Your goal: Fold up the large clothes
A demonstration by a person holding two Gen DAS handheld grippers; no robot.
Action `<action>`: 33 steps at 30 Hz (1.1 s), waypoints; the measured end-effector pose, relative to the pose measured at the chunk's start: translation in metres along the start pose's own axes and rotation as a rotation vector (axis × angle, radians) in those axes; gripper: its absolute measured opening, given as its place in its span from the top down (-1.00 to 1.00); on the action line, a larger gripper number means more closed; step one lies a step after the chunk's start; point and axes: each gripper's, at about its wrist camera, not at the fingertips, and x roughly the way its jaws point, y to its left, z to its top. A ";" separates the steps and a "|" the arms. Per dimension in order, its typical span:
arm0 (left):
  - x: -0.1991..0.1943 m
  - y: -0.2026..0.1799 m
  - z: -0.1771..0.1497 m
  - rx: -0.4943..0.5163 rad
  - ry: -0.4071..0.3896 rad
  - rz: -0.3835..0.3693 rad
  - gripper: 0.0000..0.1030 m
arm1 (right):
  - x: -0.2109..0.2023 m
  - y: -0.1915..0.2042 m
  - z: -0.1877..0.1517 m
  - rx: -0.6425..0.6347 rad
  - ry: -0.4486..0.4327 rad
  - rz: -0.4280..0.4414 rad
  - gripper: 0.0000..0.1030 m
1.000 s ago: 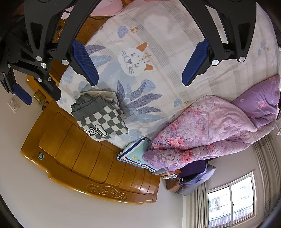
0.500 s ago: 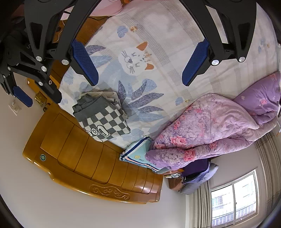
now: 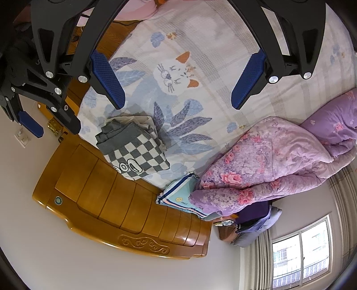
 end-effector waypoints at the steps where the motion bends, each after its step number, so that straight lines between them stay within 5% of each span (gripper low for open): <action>1: 0.000 0.001 0.000 0.001 0.000 0.000 -0.87 | 0.000 0.000 0.000 0.000 0.000 0.001 -0.85; 33: 0.001 0.008 0.001 0.000 0.005 0.003 -0.87 | 0.012 0.014 0.000 -0.007 0.021 0.012 -0.85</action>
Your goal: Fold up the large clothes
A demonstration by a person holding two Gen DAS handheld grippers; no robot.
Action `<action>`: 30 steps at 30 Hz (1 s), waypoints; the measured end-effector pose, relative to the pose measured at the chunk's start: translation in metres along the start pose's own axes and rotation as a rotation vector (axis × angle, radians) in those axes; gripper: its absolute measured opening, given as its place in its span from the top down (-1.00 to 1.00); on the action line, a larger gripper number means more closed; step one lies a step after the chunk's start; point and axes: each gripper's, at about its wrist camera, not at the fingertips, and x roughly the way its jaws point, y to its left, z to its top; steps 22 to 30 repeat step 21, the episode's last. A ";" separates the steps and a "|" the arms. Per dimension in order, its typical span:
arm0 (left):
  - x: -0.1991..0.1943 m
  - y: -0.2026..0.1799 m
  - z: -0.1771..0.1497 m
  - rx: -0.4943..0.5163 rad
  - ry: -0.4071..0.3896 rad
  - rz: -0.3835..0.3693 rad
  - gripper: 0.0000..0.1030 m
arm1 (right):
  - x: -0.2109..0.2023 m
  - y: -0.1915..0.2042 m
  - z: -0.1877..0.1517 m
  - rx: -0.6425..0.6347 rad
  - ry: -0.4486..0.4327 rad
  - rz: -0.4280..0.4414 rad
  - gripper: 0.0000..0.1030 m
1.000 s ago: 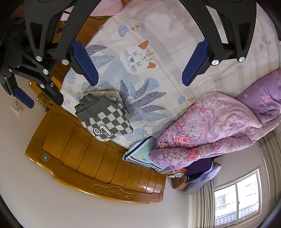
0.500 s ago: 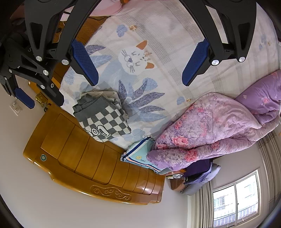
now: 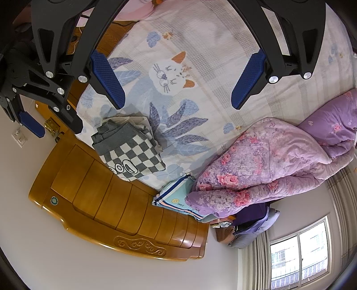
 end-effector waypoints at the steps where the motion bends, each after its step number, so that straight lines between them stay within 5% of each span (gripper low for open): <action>1: 0.000 0.000 0.000 -0.001 -0.001 0.000 -0.87 | 0.000 0.001 0.000 0.000 0.000 0.002 -0.85; 30: 0.000 0.018 -0.008 -0.011 0.010 -0.002 -0.87 | 0.001 0.005 -0.006 0.002 0.009 0.005 -0.85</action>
